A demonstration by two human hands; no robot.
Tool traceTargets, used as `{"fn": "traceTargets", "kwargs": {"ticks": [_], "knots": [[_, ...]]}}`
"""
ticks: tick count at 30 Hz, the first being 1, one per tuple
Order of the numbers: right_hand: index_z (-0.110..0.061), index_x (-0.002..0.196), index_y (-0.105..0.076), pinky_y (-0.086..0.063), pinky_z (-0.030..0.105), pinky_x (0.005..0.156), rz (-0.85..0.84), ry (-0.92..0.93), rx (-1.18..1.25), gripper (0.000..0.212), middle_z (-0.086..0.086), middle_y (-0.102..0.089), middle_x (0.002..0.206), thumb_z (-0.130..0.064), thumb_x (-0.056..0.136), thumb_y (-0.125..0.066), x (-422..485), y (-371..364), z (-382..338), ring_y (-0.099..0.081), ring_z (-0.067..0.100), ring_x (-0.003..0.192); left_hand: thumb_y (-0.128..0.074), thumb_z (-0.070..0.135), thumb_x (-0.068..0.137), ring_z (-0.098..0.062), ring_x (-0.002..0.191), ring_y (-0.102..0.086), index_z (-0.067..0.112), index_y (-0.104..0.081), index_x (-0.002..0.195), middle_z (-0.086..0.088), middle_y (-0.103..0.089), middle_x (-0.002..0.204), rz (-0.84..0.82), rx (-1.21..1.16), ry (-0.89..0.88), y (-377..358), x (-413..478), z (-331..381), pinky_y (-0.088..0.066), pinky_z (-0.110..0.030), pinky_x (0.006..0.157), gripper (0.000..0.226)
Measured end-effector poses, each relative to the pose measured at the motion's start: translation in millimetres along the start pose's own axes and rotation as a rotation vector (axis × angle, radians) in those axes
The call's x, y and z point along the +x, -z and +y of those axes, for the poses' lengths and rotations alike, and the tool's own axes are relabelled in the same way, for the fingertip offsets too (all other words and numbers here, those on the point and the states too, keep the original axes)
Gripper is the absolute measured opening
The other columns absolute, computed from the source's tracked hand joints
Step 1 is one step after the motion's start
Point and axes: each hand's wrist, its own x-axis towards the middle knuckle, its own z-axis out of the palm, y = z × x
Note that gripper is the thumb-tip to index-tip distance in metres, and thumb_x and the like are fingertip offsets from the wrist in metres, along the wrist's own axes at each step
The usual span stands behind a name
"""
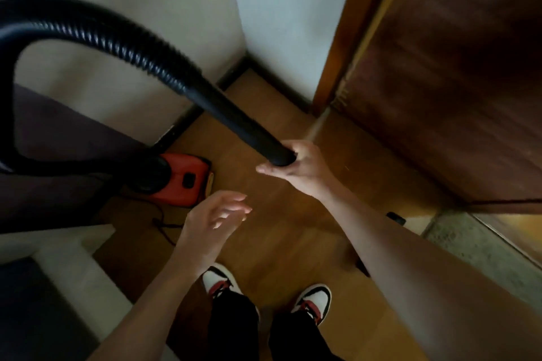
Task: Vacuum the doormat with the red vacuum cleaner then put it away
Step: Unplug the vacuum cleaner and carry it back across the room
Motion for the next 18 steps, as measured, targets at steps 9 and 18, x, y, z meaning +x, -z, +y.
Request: {"fn": "traceTargets", "kwargs": {"ticks": [9, 18], "knots": [[-0.037, 0.069, -0.064, -0.061, 0.05, 0.075, 0.112, 0.137, -0.025, 0.02, -0.012, -0.062, 0.068, -0.033, 0.081, -0.08, 79, -78, -63, -0.066, 0.016, 0.069, -0.066, 0.021, 0.094, -0.005, 0.095, -0.069, 0.024, -0.07, 0.107, 0.009, -0.075, 0.097, 0.131, 0.022, 0.128, 75, 2, -78, -0.051, -0.026, 0.085, 0.014], [-0.023, 0.075, -0.064, -0.058, 0.04, 0.056, 0.132, 0.353, 0.036, 0.015, -0.005, -0.06, 0.056, -0.024, 0.08, -0.078, 144, -138, -96, -0.062, 0.015, 0.047, -0.068, 0.028, 0.092, -0.001, 0.111, -0.058, 0.028, -0.064, 0.12, 0.015, -0.065, 0.115, 0.214, 0.32, 0.099, 108, 53, -185, -0.044, -0.014, 0.091, 0.028]]}}
